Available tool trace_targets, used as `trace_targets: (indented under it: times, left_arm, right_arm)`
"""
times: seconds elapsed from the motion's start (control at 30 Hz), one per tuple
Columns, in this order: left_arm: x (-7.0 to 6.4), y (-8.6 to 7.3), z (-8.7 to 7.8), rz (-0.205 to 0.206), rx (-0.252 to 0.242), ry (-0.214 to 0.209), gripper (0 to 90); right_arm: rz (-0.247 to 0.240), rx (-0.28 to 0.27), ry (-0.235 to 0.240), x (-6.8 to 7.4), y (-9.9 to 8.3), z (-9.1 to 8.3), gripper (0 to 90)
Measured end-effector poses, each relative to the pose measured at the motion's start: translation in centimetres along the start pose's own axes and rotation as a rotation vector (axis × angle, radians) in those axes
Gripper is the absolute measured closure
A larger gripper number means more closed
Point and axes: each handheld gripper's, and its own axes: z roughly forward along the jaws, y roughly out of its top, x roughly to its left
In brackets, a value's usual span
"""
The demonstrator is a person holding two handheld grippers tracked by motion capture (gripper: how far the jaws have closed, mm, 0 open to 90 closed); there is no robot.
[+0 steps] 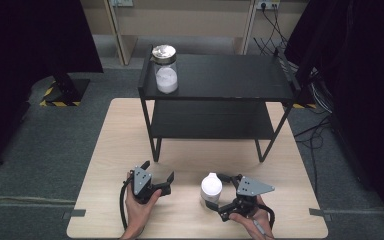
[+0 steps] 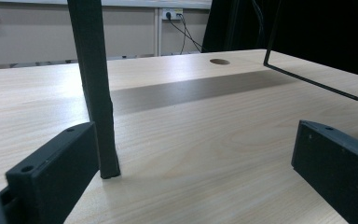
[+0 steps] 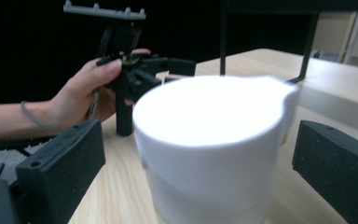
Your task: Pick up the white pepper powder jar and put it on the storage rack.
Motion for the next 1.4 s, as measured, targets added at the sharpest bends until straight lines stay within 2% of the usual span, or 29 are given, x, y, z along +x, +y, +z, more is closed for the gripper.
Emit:
trace_targets:
  times: [0.2,0.47,0.77,1.07,1.2,1.33,1.4]
  left_arm:
    - [0.0,0.0,0.0,-0.001,-0.001,-0.001,0.1]
    - [0.0,0.0,0.0,-0.002,-0.001,0.001,0.1]
    - [0.1,0.0,0.1,-0.005,0.001,0.002,0.1]
    - [0.1,0.0,0.1,-0.007,0.000,0.003,0.1]
    - [0.1,0.0,0.1,-0.006,0.000,0.002,0.1]
    - [0.1,0.0,0.1,-0.005,-0.001,0.002,0.1]
    - [0.1,0.0,0.1,-0.004,0.000,0.003,0.1]
  right_arm:
    - [-0.014,0.047,0.017,-0.2,-0.3,0.5,3.8]
    - [-0.010,0.079,-0.001,-0.4,-0.9,1.0,7.2]
    - [-0.002,0.061,-0.005,-0.8,-1.7,1.0,27.6]
    - [-0.014,0.062,-0.016,-0.5,-1.7,1.1,29.5]
    - [-0.023,0.067,-0.041,-0.1,-1.4,1.0,29.7]
    - [-0.003,0.020,-0.063,-0.1,-1.5,0.4,29.8]
    - [-0.015,-0.002,-0.089,0.3,-1.2,0.0,29.8]
